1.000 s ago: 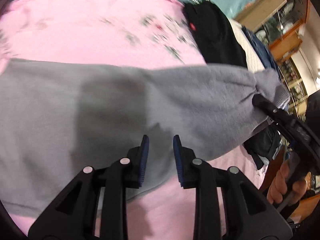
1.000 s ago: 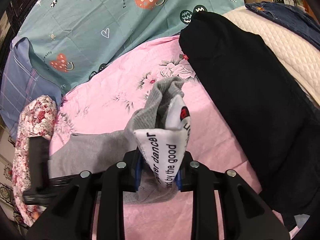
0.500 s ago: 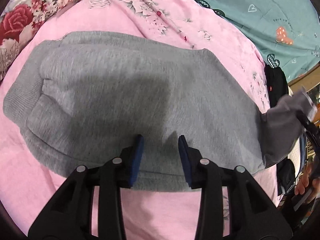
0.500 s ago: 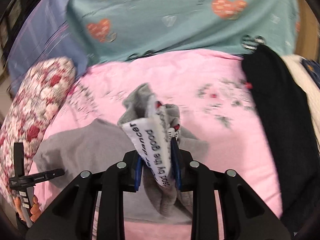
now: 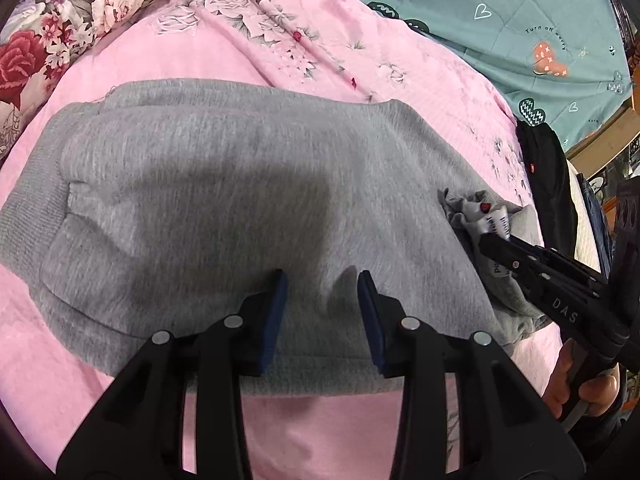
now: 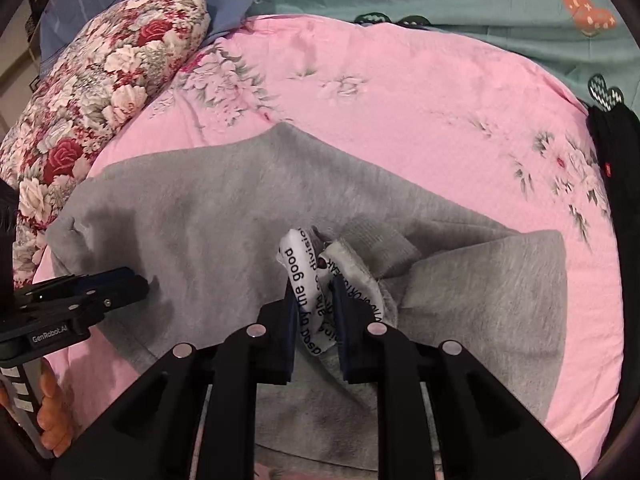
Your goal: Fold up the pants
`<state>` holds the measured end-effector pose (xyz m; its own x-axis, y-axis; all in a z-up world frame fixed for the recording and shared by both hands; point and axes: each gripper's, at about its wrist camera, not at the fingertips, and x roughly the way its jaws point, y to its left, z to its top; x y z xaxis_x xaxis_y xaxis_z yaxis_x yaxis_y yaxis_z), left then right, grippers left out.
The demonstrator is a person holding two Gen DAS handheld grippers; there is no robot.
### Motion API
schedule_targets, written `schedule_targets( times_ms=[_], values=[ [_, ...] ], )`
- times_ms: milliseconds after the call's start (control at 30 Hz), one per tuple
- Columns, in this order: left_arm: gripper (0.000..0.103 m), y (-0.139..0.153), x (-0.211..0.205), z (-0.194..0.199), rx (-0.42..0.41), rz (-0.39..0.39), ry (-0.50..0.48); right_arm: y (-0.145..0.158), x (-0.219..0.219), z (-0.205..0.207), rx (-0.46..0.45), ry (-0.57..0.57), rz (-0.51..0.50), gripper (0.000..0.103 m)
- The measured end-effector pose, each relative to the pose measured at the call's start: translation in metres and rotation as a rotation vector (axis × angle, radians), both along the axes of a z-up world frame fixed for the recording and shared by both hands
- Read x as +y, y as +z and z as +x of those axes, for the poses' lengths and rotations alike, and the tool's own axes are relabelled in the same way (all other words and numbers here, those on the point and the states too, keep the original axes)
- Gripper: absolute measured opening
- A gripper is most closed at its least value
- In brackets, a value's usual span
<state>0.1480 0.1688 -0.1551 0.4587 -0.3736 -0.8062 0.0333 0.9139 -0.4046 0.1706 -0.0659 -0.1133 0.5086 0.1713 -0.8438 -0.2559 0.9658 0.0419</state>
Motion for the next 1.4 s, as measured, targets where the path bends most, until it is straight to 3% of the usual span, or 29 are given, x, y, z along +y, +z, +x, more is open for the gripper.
schedule_targets(
  times_ms=[167,267,367,467,567,633,700,767,867,900,967,1000,1033,1133,1233,1400],
  values=[
    [0.041,-0.001,-0.002,-0.001,-0.011,0.008,-0.008,-0.015,0.008,0.003,0.04,0.033,-0.009,0.02],
    [0.043,-0.001,-0.003,-0.002,-0.015,-0.001,-0.015,-0.003,0.016,-0.005,0.082,0.09,-0.001,0.041],
    [0.043,-0.001,-0.002,-0.001,-0.016,-0.008,-0.015,0.031,0.001,-0.01,0.094,0.108,0.142,0.041],
    [0.043,-0.001,-0.001,-0.001,-0.016,-0.011,-0.015,0.054,-0.022,0.0,-0.025,0.013,0.055,0.041],
    [0.044,-0.001,-0.003,-0.001,-0.019,-0.005,-0.018,0.037,-0.043,0.031,0.033,-0.049,0.054,0.024],
    [0.044,-0.001,-0.004,-0.001,-0.017,0.0,-0.021,0.001,-0.039,0.05,0.134,-0.03,0.026,0.024],
    [0.045,-0.002,-0.002,-0.001,-0.014,-0.009,-0.02,-0.012,-0.028,0.05,0.088,-0.021,-0.031,0.024],
    [0.046,0.001,0.001,-0.001,-0.02,-0.038,-0.015,-0.005,-0.021,0.046,0.083,-0.019,-0.063,0.026],
    [0.046,0.007,0.014,-0.007,-0.007,-0.109,0.014,0.019,-0.03,0.031,0.093,-0.005,0.041,0.031],
    [0.047,0.014,0.022,-0.013,-0.016,-0.109,0.04,0.029,-0.038,0.022,0.089,-0.006,0.087,0.04],
    [0.061,0.032,0.038,-0.03,-0.051,-0.079,0.095,0.047,-0.052,-0.001,0.044,-0.014,0.133,0.056],
    [0.073,0.039,0.047,-0.037,-0.061,-0.075,0.12,0.056,-0.06,-0.018,0.016,-0.015,0.144,0.056],
    [0.077,0.048,0.062,-0.048,-0.069,-0.079,0.167,0.062,-0.069,-0.034,-0.001,-0.018,0.159,0.056],
    [0.077,0.063,0.101,-0.077,-0.053,-0.126,0.304,0.064,-0.093,-0.074,0.003,-0.033,0.253,0.057],
    [0.077,0.059,0.121,-0.091,0.011,-0.197,0.385,0.064,-0.107,-0.1,-0.002,-0.026,0.291,0.057],
    [0.077,0.033,0.115,-0.083,0.112,-0.293,0.411,0.066,-0.119,-0.122,-0.023,-0.01,0.334,0.057]
  ],
)
